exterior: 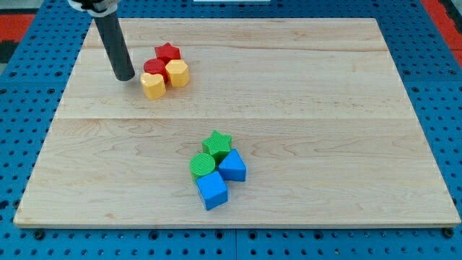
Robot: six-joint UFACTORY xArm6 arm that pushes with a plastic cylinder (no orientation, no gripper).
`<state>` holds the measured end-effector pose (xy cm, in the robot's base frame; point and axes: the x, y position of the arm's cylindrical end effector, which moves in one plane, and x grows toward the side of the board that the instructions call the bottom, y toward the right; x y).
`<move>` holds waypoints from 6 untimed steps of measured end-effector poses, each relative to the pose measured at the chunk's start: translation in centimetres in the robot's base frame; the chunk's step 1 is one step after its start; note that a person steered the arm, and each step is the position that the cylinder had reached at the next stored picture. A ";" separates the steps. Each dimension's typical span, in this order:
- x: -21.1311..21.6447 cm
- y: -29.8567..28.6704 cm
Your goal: Place the yellow heart at the top right of the green star
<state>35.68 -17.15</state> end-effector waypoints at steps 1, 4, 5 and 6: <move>0.3 5.5; 4.9 2.7; 5.0 11.8; 4.4 17.5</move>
